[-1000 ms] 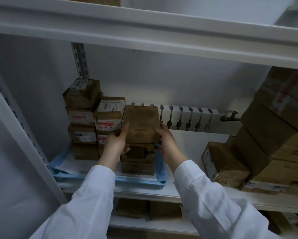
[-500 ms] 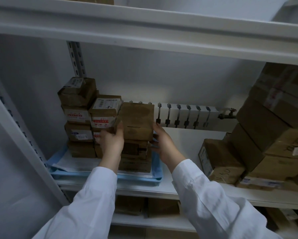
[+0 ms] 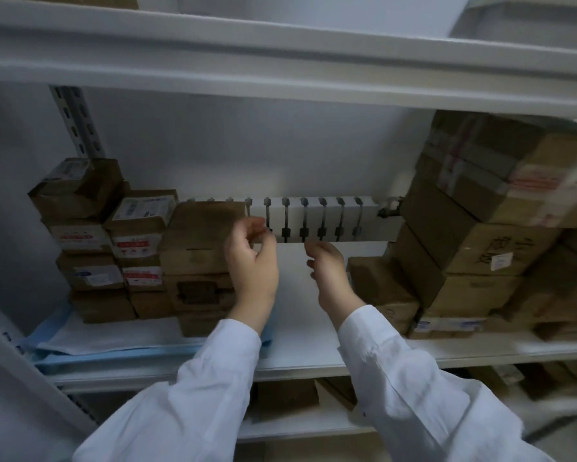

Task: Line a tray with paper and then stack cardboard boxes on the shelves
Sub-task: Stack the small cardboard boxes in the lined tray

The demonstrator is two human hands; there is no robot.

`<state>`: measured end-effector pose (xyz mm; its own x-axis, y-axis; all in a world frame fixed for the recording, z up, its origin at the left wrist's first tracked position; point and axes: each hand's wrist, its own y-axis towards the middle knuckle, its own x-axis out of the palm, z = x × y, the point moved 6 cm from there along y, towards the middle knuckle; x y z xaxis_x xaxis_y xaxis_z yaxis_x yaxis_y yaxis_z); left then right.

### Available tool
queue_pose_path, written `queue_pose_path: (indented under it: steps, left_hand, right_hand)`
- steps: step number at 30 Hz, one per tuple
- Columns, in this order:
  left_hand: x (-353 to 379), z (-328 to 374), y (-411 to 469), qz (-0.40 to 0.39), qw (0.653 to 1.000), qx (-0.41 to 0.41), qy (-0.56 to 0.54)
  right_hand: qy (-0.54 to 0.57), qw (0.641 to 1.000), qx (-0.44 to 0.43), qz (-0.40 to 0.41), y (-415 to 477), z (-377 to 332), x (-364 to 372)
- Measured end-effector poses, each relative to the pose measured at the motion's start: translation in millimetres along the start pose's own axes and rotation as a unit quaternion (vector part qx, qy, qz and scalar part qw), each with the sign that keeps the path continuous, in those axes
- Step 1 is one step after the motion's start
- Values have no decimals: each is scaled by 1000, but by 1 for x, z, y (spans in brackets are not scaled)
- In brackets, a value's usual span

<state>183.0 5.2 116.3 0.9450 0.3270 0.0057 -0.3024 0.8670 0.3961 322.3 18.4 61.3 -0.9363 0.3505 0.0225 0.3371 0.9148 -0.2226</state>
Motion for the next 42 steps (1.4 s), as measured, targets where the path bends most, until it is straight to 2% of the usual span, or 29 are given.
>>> queue_pose_path:
  steps: [4, 9, 14, 17, 21, 25, 30, 34, 36, 39, 42]
  left_hand:
    - [45, -16, -10, -52, 993, -101, -35]
    - [97, -61, -38, -103, 949, -292, -50]
    - [134, -88, -67, -165, 890, -424, -41]
    - [152, -100, -83, -190, 858, -475, -51]
    - [164, -111, -103, -216, 826, -518, -41]
    - [169, -124, -109, -228, 824, -518, -17]
    - [170, -134, -111, -223, 816, -531, -57]
    - [166, -137, -108, -217, 820, -525, -67]
    - [160, -139, -105, -201, 811, -540, -100]
    - [153, -140, -100, -178, 804, -546, -156]
    - [148, -141, -94, -180, 796, -543, -197]
  right_hand:
    - [-62, 997, 28, 45, 13, 13, -46]
    - [-164, 982, 77, 61, 34, 44, -101]
    - [-403, 909, 94, 54, 37, 44, -136]
    - [-446, 890, 89, 35, 44, 46, -148]
    - [-460, 882, 102, 14, 55, 54, -154]
    - [-471, 875, 112, 20, 64, 50, -158]
    - [-419, 904, 89, 8, 72, 47, -155]
    - [-301, 949, 72, 56, 75, 52, -160]
    - [-258, 961, 86, 44, 78, 58, -158]
    - [-223, 970, 93, 10, 78, 58, -147]
    - [-210, 976, 55, 3, 74, 45, -136]
